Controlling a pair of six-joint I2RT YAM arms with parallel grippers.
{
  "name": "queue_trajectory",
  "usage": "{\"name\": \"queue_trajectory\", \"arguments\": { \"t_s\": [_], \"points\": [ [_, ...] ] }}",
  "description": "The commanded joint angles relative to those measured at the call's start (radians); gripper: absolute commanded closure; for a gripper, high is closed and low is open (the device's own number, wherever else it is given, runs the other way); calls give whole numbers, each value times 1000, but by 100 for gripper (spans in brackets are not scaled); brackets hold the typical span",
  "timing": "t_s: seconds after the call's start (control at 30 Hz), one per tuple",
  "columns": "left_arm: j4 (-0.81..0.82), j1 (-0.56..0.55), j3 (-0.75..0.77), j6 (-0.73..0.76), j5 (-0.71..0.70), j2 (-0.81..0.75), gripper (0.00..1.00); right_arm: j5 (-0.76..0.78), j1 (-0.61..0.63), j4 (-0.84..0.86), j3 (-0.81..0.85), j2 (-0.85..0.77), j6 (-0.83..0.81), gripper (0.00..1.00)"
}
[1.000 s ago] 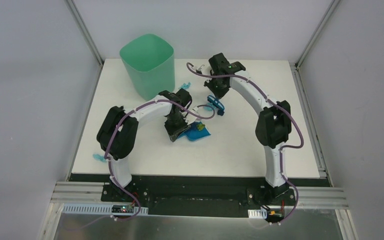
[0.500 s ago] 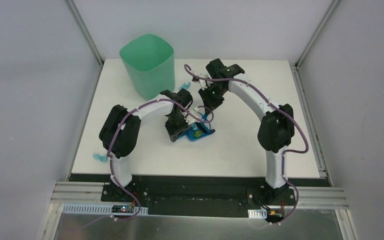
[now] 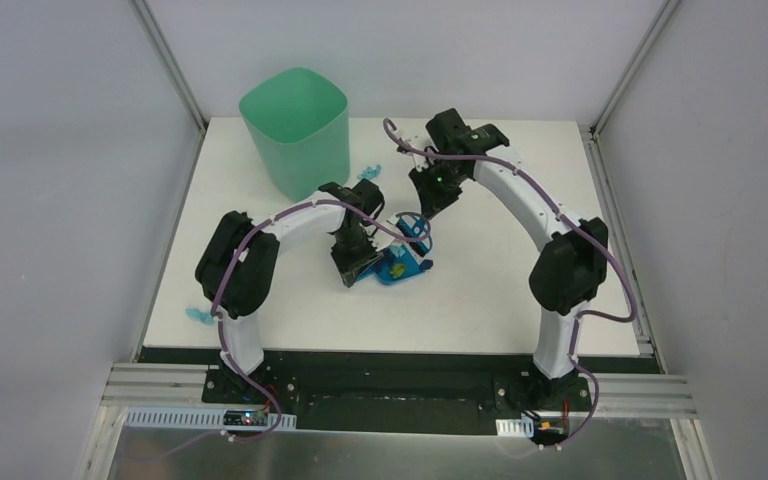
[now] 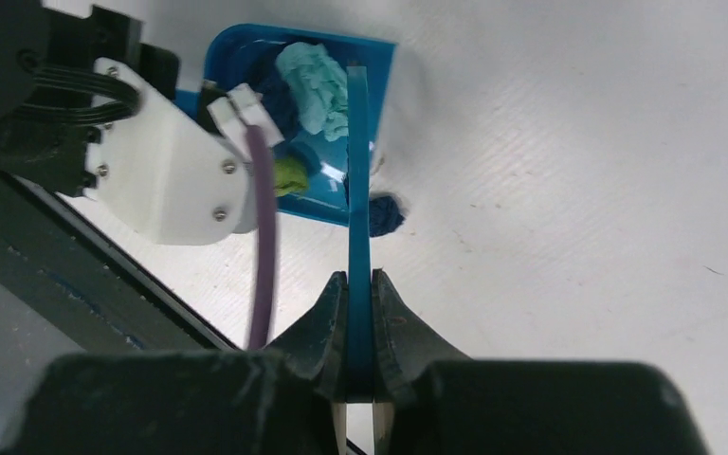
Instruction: Sweep away the paper scraps from the table
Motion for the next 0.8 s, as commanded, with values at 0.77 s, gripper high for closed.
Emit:
{"name": "queue_trajectory", "arguments": {
  "t_s": [0.77],
  "points": [
    [-21, -25, -165, 111, 44, -195, 95, 173, -36, 90, -294, -273, 91, 100]
  ]
}}
